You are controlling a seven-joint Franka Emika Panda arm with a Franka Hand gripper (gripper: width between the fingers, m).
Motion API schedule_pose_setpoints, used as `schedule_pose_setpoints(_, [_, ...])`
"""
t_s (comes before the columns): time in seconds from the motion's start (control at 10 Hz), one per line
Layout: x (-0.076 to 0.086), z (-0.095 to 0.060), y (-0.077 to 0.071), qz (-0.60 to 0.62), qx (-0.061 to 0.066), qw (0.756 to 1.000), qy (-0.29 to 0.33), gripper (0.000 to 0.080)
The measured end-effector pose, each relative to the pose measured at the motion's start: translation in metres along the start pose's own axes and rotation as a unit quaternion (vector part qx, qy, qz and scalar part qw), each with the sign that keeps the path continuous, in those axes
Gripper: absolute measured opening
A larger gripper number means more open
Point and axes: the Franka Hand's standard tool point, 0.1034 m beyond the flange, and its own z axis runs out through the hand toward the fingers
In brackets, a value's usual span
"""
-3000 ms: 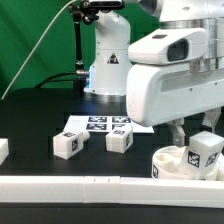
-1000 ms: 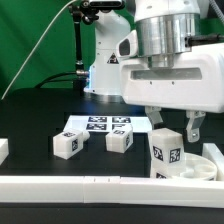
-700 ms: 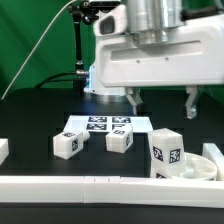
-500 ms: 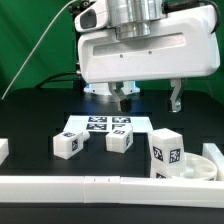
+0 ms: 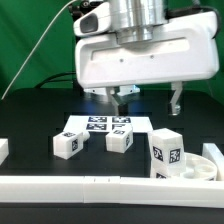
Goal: Assemble stool
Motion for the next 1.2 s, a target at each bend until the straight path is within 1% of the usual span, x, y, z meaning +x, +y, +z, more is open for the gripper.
schedule_pose_setpoints(0.1, [-0.007, 0.005, 0.017, -0.030, -0.005, 0.999, 0.010, 0.0648])
schedule_pose_setpoints(0.2, [-0.010, 0.010, 0.029, -0.052, -0.009, 0.998, 0.025, 0.0648])
schedule_pose_setpoints(0.3, [-0.012, 0.014, 0.047, -0.064, -0.014, 0.998, 0.025, 0.0648])
schedule_pose_setpoints(0.4, [-0.009, 0.015, 0.065, -0.079, -0.018, 0.996, 0.023, 0.0648])
schedule_pose_setpoints(0.5, [-0.006, 0.018, 0.078, -0.084, -0.021, 0.996, 0.021, 0.0648])
schedule_pose_setpoints(0.6, [-0.005, 0.020, 0.085, -0.080, -0.022, 0.996, 0.019, 0.0648])
schedule_pose_setpoints(1.0, [-0.010, 0.022, 0.084, -0.079, -0.021, 0.997, -0.004, 0.0648])
schedule_pose_setpoints(1.1, [-0.020, 0.028, 0.087, -0.062, -0.019, 0.996, -0.053, 0.0648])
schedule_pose_setpoints(1.2, [-0.031, 0.031, 0.086, -0.039, -0.021, 0.994, -0.099, 0.0648])
